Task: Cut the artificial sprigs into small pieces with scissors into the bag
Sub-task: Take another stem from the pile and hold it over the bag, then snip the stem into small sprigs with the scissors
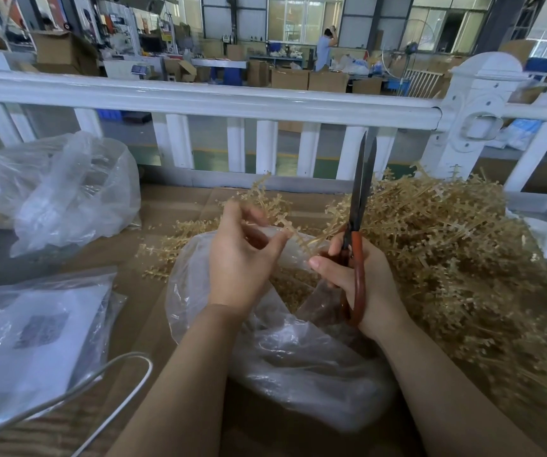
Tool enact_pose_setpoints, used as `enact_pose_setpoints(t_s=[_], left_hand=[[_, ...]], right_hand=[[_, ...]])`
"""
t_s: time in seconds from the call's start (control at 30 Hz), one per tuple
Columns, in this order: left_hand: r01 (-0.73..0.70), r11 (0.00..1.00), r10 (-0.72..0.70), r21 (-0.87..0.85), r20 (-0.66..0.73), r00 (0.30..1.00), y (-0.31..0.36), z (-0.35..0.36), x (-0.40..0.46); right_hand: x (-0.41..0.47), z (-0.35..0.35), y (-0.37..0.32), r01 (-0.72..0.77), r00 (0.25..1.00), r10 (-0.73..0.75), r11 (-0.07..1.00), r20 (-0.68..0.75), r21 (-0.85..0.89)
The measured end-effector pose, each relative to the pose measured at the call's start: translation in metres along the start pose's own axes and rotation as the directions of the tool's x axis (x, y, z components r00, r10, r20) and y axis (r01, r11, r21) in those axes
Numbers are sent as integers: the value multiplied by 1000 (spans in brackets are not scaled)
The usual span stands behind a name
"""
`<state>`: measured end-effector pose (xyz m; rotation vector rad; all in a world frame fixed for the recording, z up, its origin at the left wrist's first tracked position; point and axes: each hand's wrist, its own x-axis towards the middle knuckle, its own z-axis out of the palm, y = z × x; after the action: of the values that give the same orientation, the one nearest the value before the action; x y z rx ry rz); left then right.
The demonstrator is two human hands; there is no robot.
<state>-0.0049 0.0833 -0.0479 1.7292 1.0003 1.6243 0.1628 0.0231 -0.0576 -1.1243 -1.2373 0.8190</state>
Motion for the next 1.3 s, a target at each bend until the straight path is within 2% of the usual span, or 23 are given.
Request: enact_pose_setpoints(t_s=[0.07, 0.17, 0.23, 0.33, 0.53, 0.67, 0.8, 1.07, 1.3], left_hand=[[154, 974, -135, -166, 118, 984, -3, -2, 2], [401, 847, -249, -350, 406, 879, -6, -7, 3], [491, 799, -258, -347, 540, 801, -6, -8, 3], [526, 796, -248, -301, 629, 736, -4, -7, 2], [446, 833, -162, -327, 627, 762, -5, -5, -1], [473, 824, -210, -311, 608, 766, -6, -7, 0], [552, 776, -272, -307, 626, 731, -3, -5, 1], [580, 758, -325, -299, 598, 732, 0, -1, 0], [640, 602, -427, -478, 484, 764, -4, -2, 2]], right_hand=[[0, -1, 1, 19, 1000, -19, 1000, -20, -18], [-1, 1, 1, 58, 997, -60, 997, -44, -47], [-2, 2, -1, 70, 996, -72, 997, -54, -39], [-2, 4, -3, 60, 996, -63, 997, -64, -39], [-3, 4, -5, 49, 997, -54, 995, -50, -90], [-3, 3, -5, 45, 998, -48, 995, -34, -90], [-1, 3, -2, 32, 997, -36, 997, -67, -72], [-3, 9, -7, 40, 993, -58, 983, -102, -177], [-3, 12, -8, -9, 991, -34, 948, -131, -319]])
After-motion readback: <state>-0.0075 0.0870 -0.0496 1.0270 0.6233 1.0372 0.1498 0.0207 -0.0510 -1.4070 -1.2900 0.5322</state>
